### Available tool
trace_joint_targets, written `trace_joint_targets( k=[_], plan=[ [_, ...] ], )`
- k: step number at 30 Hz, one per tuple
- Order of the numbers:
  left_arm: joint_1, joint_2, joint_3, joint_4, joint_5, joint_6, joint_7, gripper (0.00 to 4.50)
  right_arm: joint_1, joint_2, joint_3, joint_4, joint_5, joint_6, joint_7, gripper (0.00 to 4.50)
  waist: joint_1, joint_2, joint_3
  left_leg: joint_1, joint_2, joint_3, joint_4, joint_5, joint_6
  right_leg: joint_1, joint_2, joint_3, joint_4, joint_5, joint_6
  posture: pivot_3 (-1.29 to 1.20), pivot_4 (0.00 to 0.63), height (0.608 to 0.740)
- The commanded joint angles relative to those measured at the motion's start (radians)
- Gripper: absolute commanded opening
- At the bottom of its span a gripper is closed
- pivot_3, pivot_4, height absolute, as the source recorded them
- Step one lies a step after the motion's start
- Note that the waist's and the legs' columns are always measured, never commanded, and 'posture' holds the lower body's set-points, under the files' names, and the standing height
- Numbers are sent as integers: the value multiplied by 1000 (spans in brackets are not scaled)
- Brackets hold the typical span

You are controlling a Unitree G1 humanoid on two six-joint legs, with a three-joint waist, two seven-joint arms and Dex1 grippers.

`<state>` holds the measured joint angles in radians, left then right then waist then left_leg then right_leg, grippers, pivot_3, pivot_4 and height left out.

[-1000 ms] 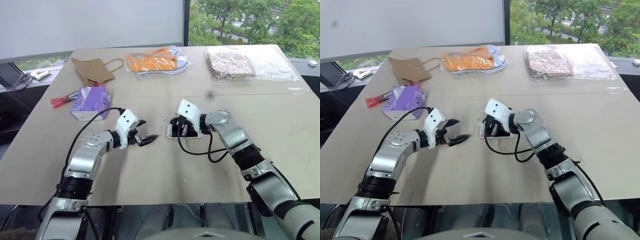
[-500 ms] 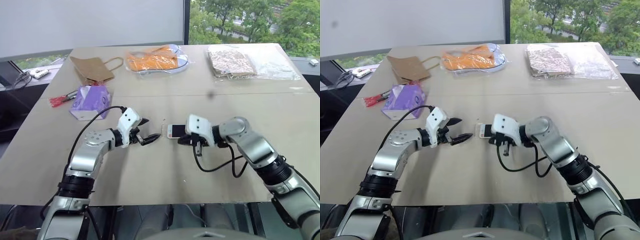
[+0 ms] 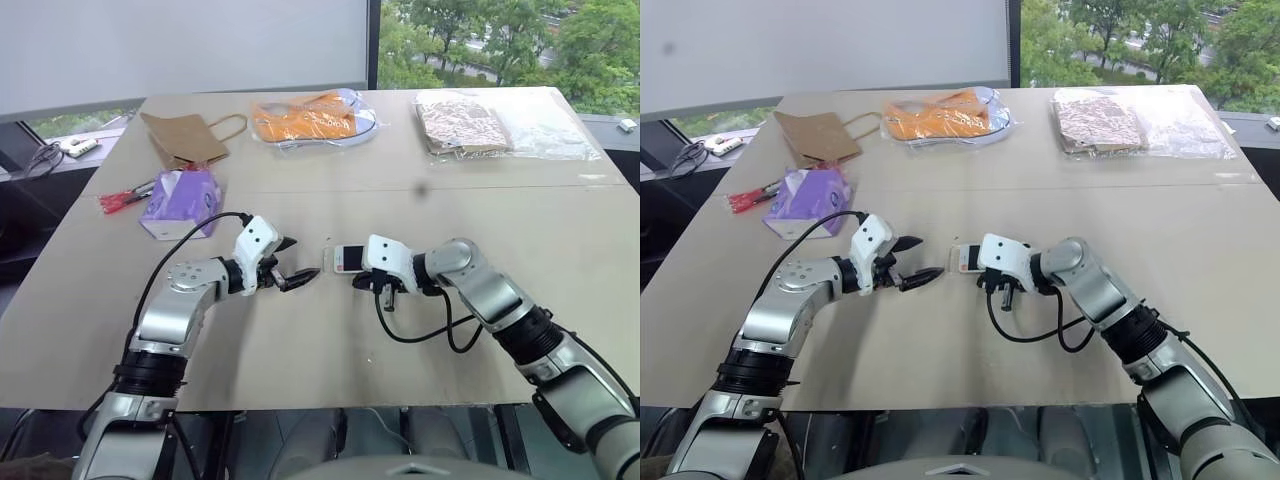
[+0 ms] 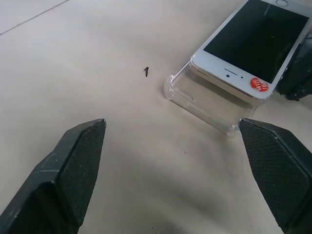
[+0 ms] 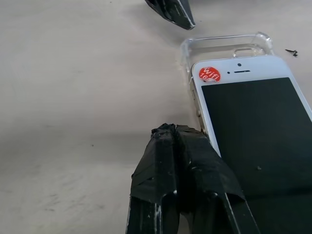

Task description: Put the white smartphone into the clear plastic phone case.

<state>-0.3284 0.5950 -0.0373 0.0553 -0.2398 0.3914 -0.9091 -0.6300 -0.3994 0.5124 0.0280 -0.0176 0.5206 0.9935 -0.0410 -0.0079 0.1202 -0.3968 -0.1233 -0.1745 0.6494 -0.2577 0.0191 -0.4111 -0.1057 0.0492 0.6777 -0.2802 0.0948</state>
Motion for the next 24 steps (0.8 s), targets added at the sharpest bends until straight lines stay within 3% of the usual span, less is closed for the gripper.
trace_joint_targets(
  k=[1,4,7,10,15,24],
  plan=[
    [0,11,19,-19,-6,-14,4,4500,-31,-3,-36,-4,5,6,-4,81,0,0,0,0,0,0,0,0,0,0,0,0,0,0,0,0,150,740],
    [2,10,19,-20,-5,-14,5,4500,-27,-12,-46,-29,37,20,31,81,0,0,0,0,0,0,0,0,0,0,0,0,0,0,0,0,150,740],
    [5,11,23,-18,-6,-15,7,4500,-10,-6,-101,-139,177,131,104,81,0,-1,2,0,0,0,0,0,0,0,0,0,0,0,0,0,150,740],
    [9,12,27,-17,-7,-16,10,4500,-23,21,-138,-170,234,176,88,81,-3,-1,3,-1,0,0,0,0,0,0,0,1,0,0,0,0,150,740],
    [16,14,30,-17,-8,-18,14,4500,-124,113,-166,17,146,116,-95,81,-1,-1,3,0,0,0,0,0,0,0,0,0,0,0,0,0,150,740],
    [20,20,29,-14,-5,-24,19,4500,-177,149,-70,225,21,-9,-140,81,-5,-1,3,-1,0,0,-1,0,0,-2,-1,0,0,0,0,0,150,740]
  ],
)
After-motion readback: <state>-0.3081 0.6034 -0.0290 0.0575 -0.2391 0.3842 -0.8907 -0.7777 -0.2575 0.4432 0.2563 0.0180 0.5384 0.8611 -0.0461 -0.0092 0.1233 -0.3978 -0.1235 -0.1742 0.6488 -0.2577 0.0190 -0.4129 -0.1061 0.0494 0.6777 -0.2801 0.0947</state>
